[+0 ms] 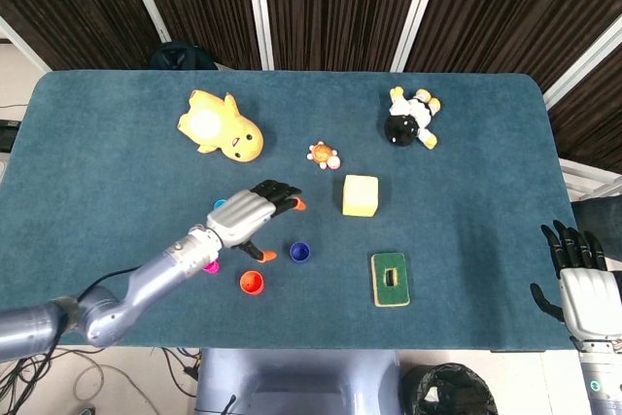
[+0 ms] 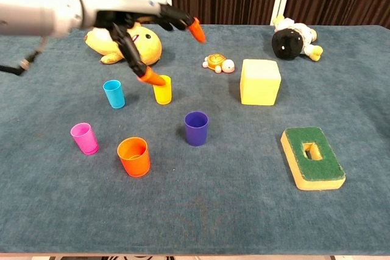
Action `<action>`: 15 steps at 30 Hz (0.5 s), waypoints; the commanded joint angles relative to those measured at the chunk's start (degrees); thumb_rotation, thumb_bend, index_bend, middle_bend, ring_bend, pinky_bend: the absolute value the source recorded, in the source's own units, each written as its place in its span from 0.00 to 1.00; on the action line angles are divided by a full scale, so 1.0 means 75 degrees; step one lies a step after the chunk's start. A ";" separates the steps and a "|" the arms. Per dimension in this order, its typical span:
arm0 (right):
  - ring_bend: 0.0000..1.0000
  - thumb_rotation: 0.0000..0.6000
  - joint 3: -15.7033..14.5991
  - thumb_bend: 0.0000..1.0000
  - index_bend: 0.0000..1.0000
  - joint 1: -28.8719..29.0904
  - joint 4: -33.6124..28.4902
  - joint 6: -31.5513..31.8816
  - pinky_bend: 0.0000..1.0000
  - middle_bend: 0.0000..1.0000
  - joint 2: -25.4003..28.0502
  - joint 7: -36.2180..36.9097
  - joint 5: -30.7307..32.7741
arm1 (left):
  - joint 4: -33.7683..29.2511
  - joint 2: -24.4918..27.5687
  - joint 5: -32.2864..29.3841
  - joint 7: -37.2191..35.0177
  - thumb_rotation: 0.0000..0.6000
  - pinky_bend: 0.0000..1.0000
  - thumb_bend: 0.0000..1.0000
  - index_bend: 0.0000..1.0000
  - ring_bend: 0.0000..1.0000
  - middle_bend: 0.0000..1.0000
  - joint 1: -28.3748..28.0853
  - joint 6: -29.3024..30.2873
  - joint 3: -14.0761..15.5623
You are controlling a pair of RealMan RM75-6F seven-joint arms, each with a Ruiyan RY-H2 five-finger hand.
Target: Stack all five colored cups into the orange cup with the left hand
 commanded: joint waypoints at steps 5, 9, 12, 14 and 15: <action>0.07 1.00 0.0003 0.37 0.03 -0.0005 0.0014 0.0008 0.00 0.04 0.0006 0.0041 -0.0002 | 0.0385 -0.0610 -0.0576 0.0557 1.00 0.04 0.17 0.23 0.00 0.06 -0.0341 0.0235 0.0386; 0.07 1.00 0.0004 0.37 0.03 0.0000 0.0014 0.0007 0.00 0.04 -0.0002 0.0033 -0.0004 | 0.0634 -0.0931 -0.0811 0.0701 1.00 0.04 0.17 0.24 0.00 0.06 -0.0429 0.0295 0.0590; 0.07 1.00 0.0007 0.37 0.03 0.0001 0.0016 0.0007 0.00 0.04 -0.0007 0.0030 0.0001 | 0.0819 -0.1137 -0.0877 0.0816 1.00 0.04 0.17 0.24 0.00 0.06 -0.0488 0.0359 0.0705; 0.07 1.00 0.0012 0.37 0.03 0.0003 0.0021 0.0004 0.00 0.04 -0.0012 0.0032 0.0010 | 0.0987 -0.1304 -0.0955 0.0894 1.00 0.04 0.17 0.24 0.00 0.06 -0.0532 0.0419 0.0770; 0.07 1.00 0.0010 0.37 0.03 0.0004 0.0023 0.0001 0.00 0.04 -0.0014 0.0032 0.0009 | 0.1072 -0.1386 -0.1007 0.0926 1.00 0.04 0.17 0.24 0.00 0.06 -0.0560 0.0430 0.0798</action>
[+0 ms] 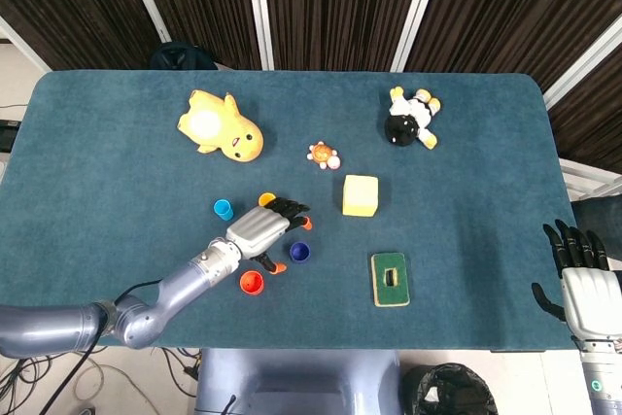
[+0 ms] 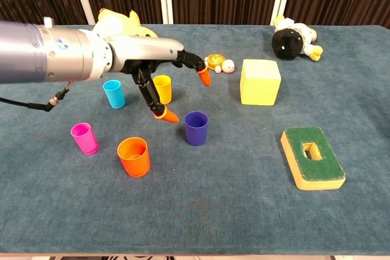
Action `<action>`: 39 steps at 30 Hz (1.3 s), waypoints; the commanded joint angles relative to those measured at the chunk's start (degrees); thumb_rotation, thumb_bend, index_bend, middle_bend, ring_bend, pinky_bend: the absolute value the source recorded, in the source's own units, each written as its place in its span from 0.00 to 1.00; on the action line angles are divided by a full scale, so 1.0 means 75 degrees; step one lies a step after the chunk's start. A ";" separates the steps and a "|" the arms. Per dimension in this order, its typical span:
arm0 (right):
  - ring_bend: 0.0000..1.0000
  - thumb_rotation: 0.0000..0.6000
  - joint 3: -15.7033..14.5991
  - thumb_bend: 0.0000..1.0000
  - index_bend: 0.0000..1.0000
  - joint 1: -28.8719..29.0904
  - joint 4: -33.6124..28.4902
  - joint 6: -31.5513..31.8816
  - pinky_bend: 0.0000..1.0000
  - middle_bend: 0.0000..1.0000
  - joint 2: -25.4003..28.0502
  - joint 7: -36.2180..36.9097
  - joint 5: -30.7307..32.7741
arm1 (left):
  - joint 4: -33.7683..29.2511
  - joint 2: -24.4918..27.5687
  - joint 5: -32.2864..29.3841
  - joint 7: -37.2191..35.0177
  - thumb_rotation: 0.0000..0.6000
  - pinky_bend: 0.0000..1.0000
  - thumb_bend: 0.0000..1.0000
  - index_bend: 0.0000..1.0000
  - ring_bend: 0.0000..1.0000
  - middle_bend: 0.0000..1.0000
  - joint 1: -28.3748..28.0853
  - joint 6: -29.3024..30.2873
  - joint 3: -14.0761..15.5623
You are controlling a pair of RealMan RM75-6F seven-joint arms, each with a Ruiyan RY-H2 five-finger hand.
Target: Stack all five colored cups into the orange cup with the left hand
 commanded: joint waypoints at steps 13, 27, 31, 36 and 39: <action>0.07 1.00 0.0025 0.37 0.03 0.0005 0.0030 0.0009 0.00 0.04 -0.0020 0.0036 0.0026 | 0.0735 -0.0691 -0.0425 0.0320 1.00 0.04 0.17 0.31 0.00 0.06 -0.0353 0.0046 0.0244; 0.07 1.00 0.0031 0.37 0.03 0.0002 0.0033 0.0017 0.00 0.04 -0.0032 0.0048 0.0035 | 0.0885 -0.0818 -0.0677 0.0721 1.00 0.04 0.18 0.32 0.00 0.06 -0.0513 0.0240 0.0466; 0.07 1.00 0.0039 0.37 0.03 0.0006 0.0046 0.0004 0.00 0.04 -0.0038 0.0050 0.0058 | 0.0989 -0.0931 -0.0732 0.0748 1.00 0.04 0.20 0.34 0.00 0.06 -0.0577 0.0220 0.0467; 0.07 1.00 0.0054 0.37 0.03 0.0004 0.0061 0.0004 0.00 0.04 -0.0035 0.0085 0.0085 | 0.1209 -0.1115 -0.0777 0.0830 1.00 0.04 0.20 0.34 0.00 0.07 -0.0646 0.0231 0.0510; 0.07 1.00 0.0062 0.37 0.03 0.0001 0.0068 0.0013 0.00 0.04 -0.0033 0.0100 0.0092 | 0.1316 -0.1208 -0.0823 0.0859 1.00 0.04 0.22 0.36 0.00 0.07 -0.0675 0.0223 0.0533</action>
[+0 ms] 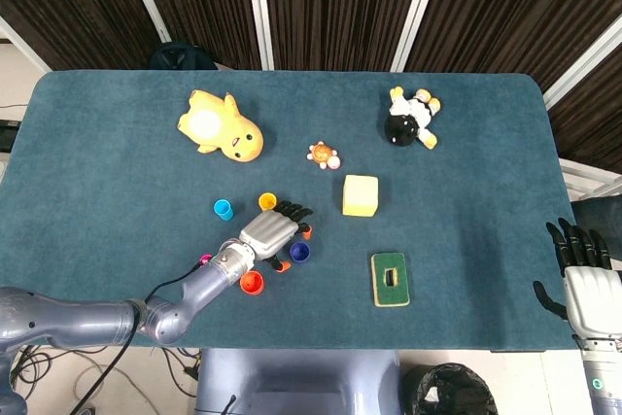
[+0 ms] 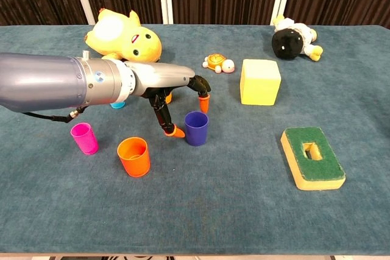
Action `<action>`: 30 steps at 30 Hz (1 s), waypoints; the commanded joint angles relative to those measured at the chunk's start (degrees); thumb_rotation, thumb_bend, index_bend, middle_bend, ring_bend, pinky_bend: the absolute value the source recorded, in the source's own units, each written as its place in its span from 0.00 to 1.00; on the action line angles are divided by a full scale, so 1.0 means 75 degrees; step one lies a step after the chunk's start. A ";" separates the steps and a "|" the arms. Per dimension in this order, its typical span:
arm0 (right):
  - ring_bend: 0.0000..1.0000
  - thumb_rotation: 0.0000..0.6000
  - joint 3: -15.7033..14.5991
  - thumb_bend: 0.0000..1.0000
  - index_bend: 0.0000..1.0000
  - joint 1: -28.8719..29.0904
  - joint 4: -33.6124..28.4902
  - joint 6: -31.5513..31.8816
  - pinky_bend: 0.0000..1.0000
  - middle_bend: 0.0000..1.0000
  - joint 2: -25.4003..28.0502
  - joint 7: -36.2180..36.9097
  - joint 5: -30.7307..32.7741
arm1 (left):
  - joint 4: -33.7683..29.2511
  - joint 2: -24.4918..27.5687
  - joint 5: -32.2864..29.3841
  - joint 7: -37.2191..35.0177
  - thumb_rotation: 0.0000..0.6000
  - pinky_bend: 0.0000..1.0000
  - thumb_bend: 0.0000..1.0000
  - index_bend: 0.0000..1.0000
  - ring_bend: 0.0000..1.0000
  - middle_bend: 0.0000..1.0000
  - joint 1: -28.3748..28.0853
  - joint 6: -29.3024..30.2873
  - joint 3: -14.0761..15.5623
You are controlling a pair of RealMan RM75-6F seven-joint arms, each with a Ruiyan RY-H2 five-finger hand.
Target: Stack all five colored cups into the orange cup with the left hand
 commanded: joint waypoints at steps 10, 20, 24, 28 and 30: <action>0.07 1.00 0.0017 0.37 0.03 0.0004 0.0046 -0.0009 0.00 0.04 -0.0020 0.0049 0.0030 | 0.0250 -0.0274 -0.0005 -0.0014 1.00 0.04 0.24 0.39 0.00 0.08 -0.0091 -0.0007 -0.0026; 0.07 1.00 0.0034 0.37 0.03 -0.0001 0.0058 0.0005 0.00 0.04 -0.0026 0.0087 0.0047 | 0.0251 -0.0346 0.0033 -0.0058 1.00 0.05 0.27 0.44 0.00 0.12 -0.0137 -0.0059 -0.0032; 0.07 1.00 0.0053 0.37 0.03 -0.0017 0.0053 0.0060 0.00 0.04 -0.0031 0.0110 0.0045 | 0.0193 -0.0279 0.0039 -0.0091 1.00 0.05 0.28 0.43 0.00 0.13 -0.0123 -0.0047 -0.0039; 0.07 1.00 0.0066 0.37 0.03 -0.0026 0.0061 0.0083 0.00 0.04 -0.0049 0.0132 0.0060 | 0.0128 -0.0165 0.0039 -0.0040 1.00 0.04 0.28 0.39 0.00 0.12 -0.0110 0.0046 -0.0031; 0.07 1.00 0.0063 0.37 0.03 -0.0026 0.0062 0.0078 0.00 0.04 -0.0056 0.0136 0.0059 | 0.0110 -0.0124 0.0020 0.0005 1.00 0.04 0.28 0.42 0.00 0.13 -0.0118 0.0075 -0.0023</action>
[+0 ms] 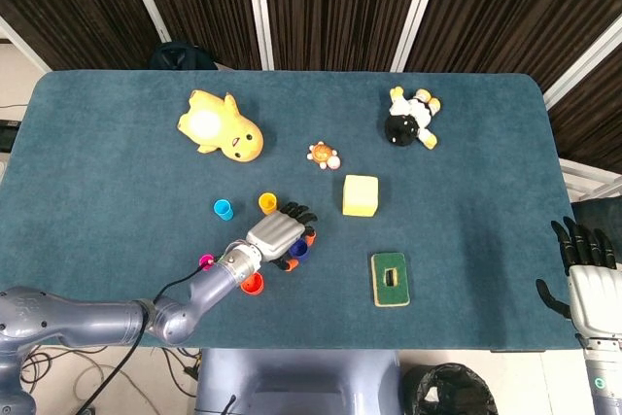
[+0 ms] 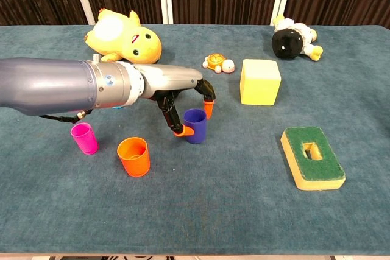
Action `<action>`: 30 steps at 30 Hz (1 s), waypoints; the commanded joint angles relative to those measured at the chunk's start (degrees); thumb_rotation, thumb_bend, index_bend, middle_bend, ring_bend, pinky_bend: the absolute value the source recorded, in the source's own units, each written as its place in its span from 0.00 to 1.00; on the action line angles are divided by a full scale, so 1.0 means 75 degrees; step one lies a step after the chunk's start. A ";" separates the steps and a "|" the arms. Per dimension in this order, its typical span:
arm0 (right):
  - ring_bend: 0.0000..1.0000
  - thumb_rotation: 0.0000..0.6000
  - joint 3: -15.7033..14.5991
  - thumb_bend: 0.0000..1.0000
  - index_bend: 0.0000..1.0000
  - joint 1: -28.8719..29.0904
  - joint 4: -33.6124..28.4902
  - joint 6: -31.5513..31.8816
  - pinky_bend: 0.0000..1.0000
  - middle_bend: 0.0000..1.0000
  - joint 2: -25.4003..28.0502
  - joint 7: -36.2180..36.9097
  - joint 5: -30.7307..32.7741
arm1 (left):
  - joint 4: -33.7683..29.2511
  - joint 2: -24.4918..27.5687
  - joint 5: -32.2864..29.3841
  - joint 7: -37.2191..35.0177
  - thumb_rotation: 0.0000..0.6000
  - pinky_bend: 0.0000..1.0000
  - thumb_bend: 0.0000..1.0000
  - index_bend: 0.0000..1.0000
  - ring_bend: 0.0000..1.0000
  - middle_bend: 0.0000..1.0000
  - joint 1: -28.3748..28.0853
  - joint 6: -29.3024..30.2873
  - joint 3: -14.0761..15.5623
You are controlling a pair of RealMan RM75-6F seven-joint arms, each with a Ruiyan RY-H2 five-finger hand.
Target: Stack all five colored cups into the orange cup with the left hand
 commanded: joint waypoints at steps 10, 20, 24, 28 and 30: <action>0.07 1.00 0.0019 0.37 0.03 0.0014 0.0048 -0.0041 0.00 0.04 -0.0042 0.0022 0.0055 | -0.0370 0.0313 0.0087 0.0244 1.00 0.05 0.33 0.47 0.00 0.17 -0.0096 0.0284 -0.0124; 0.07 1.00 0.0046 0.37 0.03 -0.0009 0.0045 0.0008 0.00 0.04 -0.0033 0.0098 0.0074 | -0.1710 0.1382 -0.0086 0.0894 1.00 0.05 0.35 0.48 0.00 0.18 -0.0277 0.0739 -0.0333; 0.07 1.00 0.0041 0.37 0.03 -0.0005 0.0057 -0.0014 0.00 0.04 -0.0030 0.0101 0.0082 | -0.2677 0.2213 -0.0126 0.1128 1.00 0.05 0.34 0.48 0.00 0.18 -0.0230 0.0864 -0.0281; 0.07 1.00 0.0025 0.37 0.03 -0.0002 0.0055 -0.0017 0.00 0.04 -0.0043 0.0046 0.0059 | -0.3875 0.3343 -0.0006 0.1075 1.00 0.05 0.34 0.47 0.00 0.18 0.0064 0.0959 -0.0106; 0.07 1.00 0.0015 0.37 0.03 -0.0002 0.0039 -0.0013 0.00 0.04 -0.0049 0.0028 0.0042 | -0.4302 0.3825 0.0208 0.1000 1.00 0.04 0.34 0.48 0.00 0.18 0.0255 0.0978 0.0030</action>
